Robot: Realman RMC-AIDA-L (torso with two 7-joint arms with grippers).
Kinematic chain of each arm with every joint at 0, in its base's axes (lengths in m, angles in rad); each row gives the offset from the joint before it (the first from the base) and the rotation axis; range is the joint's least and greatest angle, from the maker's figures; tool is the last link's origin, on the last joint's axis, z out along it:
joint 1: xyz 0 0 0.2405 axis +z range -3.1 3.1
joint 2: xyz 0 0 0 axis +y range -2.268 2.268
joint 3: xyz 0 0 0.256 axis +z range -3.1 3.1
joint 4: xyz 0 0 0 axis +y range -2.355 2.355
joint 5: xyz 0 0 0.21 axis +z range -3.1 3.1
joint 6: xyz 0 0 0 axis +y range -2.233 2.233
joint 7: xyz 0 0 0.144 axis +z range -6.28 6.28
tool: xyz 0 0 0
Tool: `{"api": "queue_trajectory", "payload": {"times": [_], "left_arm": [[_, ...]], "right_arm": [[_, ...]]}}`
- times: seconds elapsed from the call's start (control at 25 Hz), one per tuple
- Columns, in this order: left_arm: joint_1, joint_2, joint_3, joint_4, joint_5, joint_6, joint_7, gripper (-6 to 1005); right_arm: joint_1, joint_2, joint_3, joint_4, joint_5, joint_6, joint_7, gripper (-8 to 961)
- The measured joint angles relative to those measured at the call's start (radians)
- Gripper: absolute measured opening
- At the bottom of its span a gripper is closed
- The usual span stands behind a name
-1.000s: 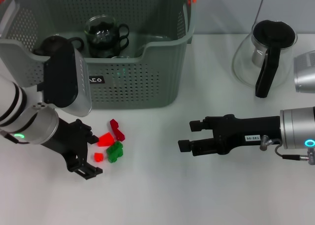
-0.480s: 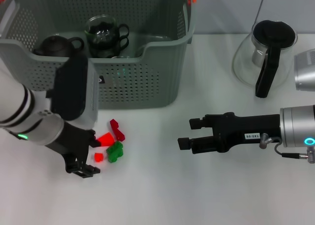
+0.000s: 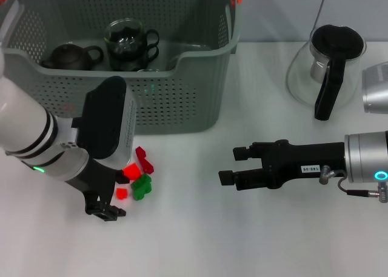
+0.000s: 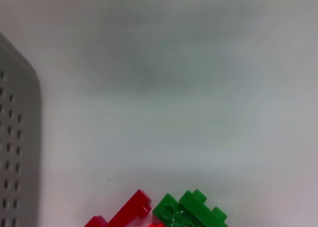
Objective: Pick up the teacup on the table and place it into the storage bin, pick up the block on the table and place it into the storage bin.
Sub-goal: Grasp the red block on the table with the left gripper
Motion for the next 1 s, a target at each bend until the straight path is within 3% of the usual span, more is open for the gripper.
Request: {"api": "queue_trajectory", "payload": {"times": [0.52,0.72,0.84,1.0], "left_arm": [[-0.010,0.002,0.002,-0.014,0.000,-0.004,-0.008,598],[-0.013,0.002,0.001,-0.015,0.005,-0.008,-0.014,392],[-0.018,0.001,0.001,-0.021,0.026,-0.014,-0.019,171],[-0.020,-0.001,0.002,-0.024,0.035,-0.015,-0.024,161]], "right_arm": [[0.001,-0.001,0.000,-0.005,0.002,0.000,0.005,883],[0.003,-0.003,0.000,-0.007,0.003,0.000,0.006,883],[0.003,-0.003,0.000,-0.007,0.002,0.000,0.006,883],[0.004,-0.003,0.000,-0.008,0.001,-0.001,0.006,882]]}}
